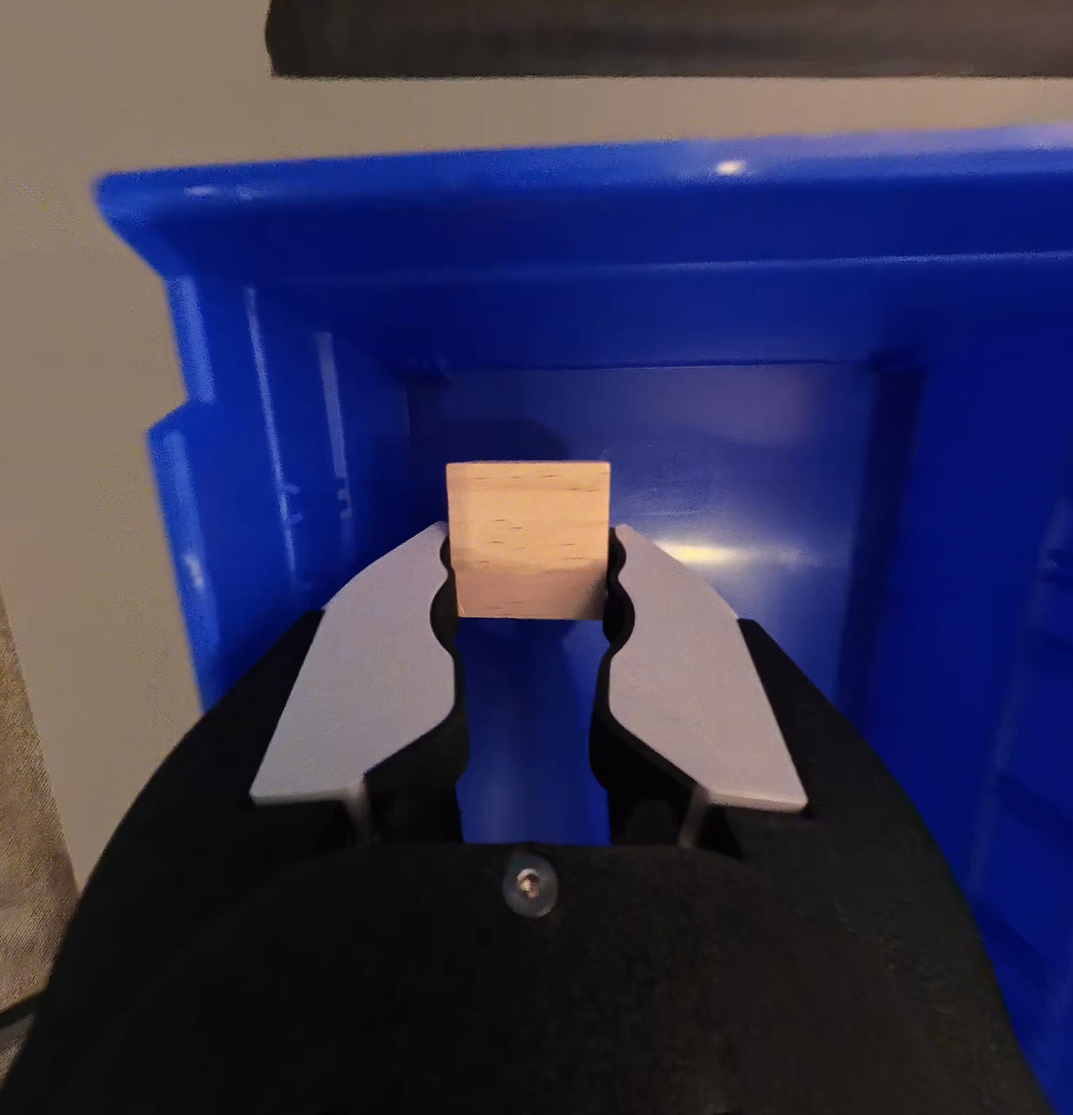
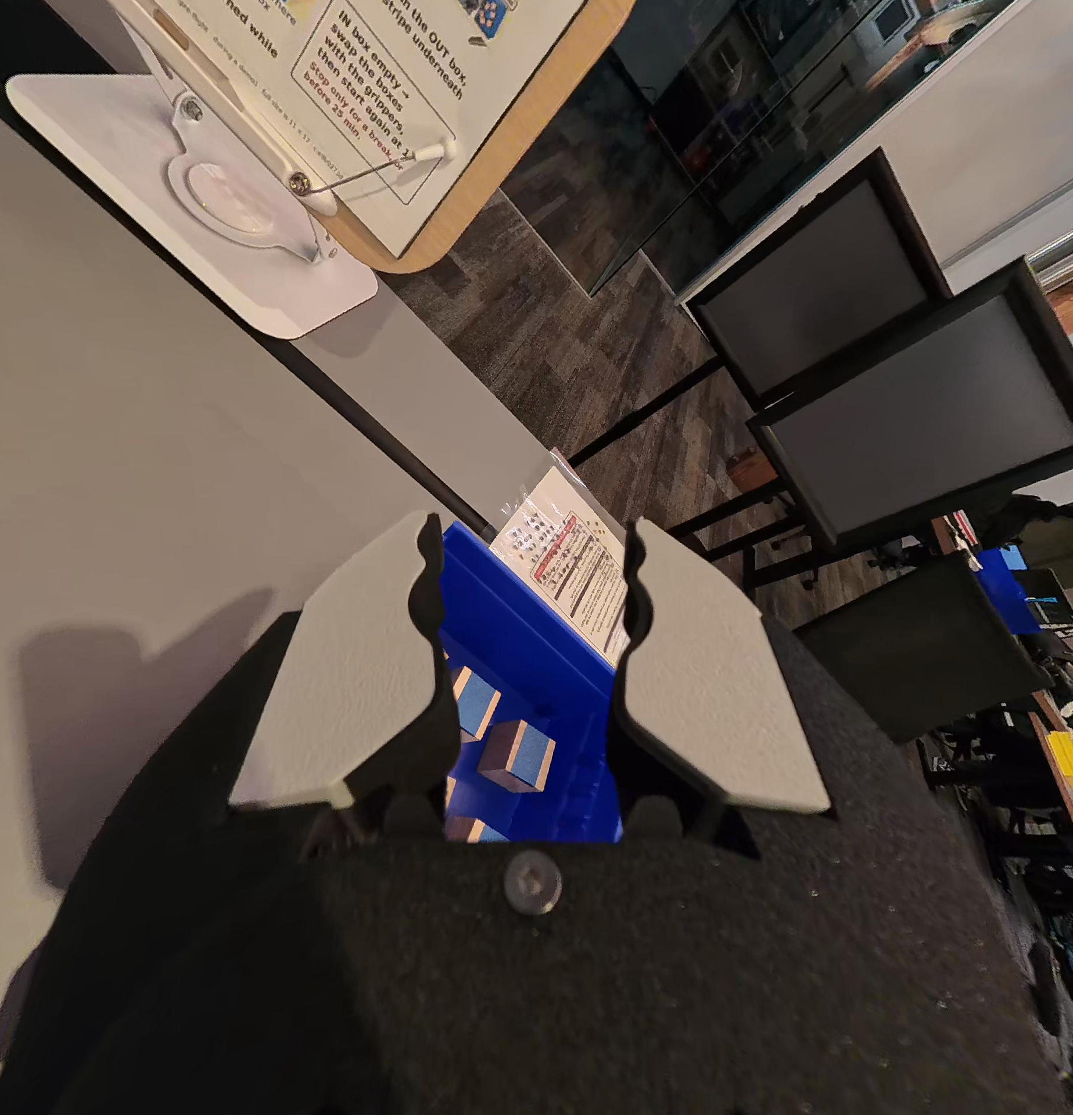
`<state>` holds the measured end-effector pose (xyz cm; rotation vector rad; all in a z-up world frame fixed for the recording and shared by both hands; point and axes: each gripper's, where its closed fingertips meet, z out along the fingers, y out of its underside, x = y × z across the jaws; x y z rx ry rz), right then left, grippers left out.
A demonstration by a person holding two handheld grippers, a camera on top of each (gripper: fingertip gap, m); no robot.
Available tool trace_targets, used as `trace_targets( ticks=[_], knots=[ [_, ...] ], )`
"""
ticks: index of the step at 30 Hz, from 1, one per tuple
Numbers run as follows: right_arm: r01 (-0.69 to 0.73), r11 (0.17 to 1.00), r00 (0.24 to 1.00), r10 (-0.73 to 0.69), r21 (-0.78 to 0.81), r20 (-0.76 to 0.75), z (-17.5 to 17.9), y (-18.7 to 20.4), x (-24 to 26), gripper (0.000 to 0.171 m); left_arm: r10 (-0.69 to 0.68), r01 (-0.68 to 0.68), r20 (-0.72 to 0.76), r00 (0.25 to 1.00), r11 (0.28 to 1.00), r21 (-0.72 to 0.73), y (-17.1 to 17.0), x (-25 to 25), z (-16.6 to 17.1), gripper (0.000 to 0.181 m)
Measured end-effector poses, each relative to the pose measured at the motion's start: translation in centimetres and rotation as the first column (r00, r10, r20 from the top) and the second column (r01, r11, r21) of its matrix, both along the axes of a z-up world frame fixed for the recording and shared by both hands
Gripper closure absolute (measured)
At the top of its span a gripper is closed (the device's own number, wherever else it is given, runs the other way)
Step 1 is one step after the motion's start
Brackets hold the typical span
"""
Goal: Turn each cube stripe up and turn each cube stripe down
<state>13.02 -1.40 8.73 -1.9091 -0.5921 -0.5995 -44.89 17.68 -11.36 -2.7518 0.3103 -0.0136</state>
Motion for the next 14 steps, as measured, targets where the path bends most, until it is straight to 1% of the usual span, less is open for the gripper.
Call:
trace_targets(
  ticks=[2,4,5,6,7,8,10,12,13,14],
  knots=[
    [-0.005,1.0,1.0,0.005,-0.002,0.022,-0.1,0.1,-0.3,0.114,-0.039,0.034,0.082,0.996,0.997,0.064,-0.5,1.1,2.8,0.135],
    [-0.029,1.0,0.999,0.028,0.006,0.031,-0.1,0.3,-1.1,0.115,-0.131,0.09,0.254,0.958,0.982,0.166,-1.4,3.8,6.7,0.135],
    [-0.052,0.999,0.998,0.051,0.01,0.031,-0.1,0.5,-1.8,0.115,-0.204,0.127,0.357,0.912,0.965,0.229,-2.2,5.6,9.1,0.136],
    [-0.087,0.996,0.996,0.087,0.022,0.033,0.0,0.6,-2.8,0.115,-0.297,0.171,0.46,0.837,0.94,0.296,-3.3,7.7,11.7,0.136],
    [-0.143,0.989,0.989,0.142,0.038,0.03,0.0,0.8,-4.3,0.115,-0.392,0.216,0.552,0.735,0.909,0.357,-4.8,9.8,14.2,0.136],
    [-0.213,0.975,0.977,0.212,0.057,0.021,0.1,0.9,-6.1,0.114,-0.477,0.261,0.626,0.617,0.874,0.409,-6.6,11.8,16.5,0.135],
    [-0.378,0.92,0.925,0.381,0.107,-0.002,0.3,0.6,-10.5,0.113,-0.597,0.344,0.725,0.343,0.799,0.494,-10.4,15.4,20.3,0.136],
    [-0.535,0.827,0.838,0.545,0.175,-0.017,0.7,-0.5,-15.4,0.11,-0.614,0.4,0.785,0.083,0.742,0.538,-13.8,18.3,22.9,0.136],
    [-0.601,0.773,0.785,0.619,0.204,-0.031,0.7,-1.3,-17.7,0.109,-0.591,0.421,0.806,-0.027,0.724,0.546,-15.2,19.7,23.7,0.136],
    [-0.649,0.725,0.738,0.674,0.233,-0.043,0.8,-2.1,-19.8,0.106,-0.557,0.445,0.822,-0.117,0.711,0.544,-16.3,21.1,24.2,0.136]
  ],
)
